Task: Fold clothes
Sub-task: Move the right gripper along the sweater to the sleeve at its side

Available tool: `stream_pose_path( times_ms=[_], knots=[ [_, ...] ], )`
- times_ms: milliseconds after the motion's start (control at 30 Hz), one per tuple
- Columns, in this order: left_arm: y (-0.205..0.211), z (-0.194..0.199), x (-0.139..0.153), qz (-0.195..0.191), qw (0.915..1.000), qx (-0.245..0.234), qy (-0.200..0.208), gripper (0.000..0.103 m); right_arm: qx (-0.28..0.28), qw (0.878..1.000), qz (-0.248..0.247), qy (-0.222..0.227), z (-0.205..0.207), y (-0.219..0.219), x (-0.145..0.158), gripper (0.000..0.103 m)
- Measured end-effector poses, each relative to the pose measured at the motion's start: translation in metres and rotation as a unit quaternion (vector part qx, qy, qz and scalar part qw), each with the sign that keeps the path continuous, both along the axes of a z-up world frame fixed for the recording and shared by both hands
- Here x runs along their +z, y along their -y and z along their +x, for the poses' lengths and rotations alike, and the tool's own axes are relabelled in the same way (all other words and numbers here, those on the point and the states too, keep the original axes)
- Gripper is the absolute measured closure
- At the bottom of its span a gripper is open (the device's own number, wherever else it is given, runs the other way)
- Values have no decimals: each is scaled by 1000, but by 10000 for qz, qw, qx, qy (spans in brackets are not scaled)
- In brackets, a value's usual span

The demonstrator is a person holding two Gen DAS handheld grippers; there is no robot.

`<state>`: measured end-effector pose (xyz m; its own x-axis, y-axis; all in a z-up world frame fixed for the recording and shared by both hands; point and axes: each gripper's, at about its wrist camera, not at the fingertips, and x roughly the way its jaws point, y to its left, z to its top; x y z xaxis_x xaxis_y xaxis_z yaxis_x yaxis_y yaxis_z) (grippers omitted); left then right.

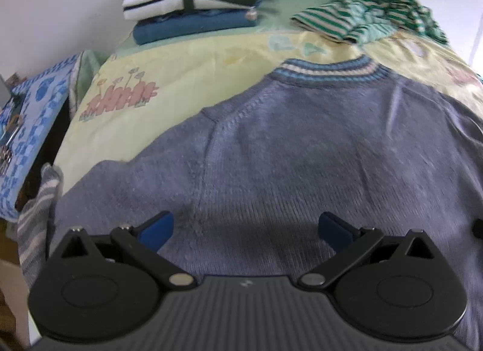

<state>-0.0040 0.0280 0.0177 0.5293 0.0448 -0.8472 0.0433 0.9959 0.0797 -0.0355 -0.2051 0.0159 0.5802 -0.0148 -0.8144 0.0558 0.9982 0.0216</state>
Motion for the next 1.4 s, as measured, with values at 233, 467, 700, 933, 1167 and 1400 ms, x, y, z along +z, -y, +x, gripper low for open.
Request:
stream_pose_path(
  times_ms=[233,467,700,933,1167,1400],
  knots=[
    [5,-51,-5,47,9980,-626,36,2,268,9996,-104,35,-43,8,-4,58],
    [-10,-77,-8,-312,9975,-525,-366,1,558,9976,-99,-387,-66,19,-1,55],
    [5,-71,26,-26,9989,-454,-88,2,61,9991,-36,-408,-43,65,14,56],
    [81,-44,50,-182,9940,-1051,228,2,-1417,9899,20,-71,-15,155,27,55],
    [191,-20,48,-103,9746,-2188,460,2,-2376,9709,167,-235,3,229,8,54],
    [268,2,11,-5,9597,-2783,392,2,-2860,9563,585,-186,19,268,-6,54]
  ],
)
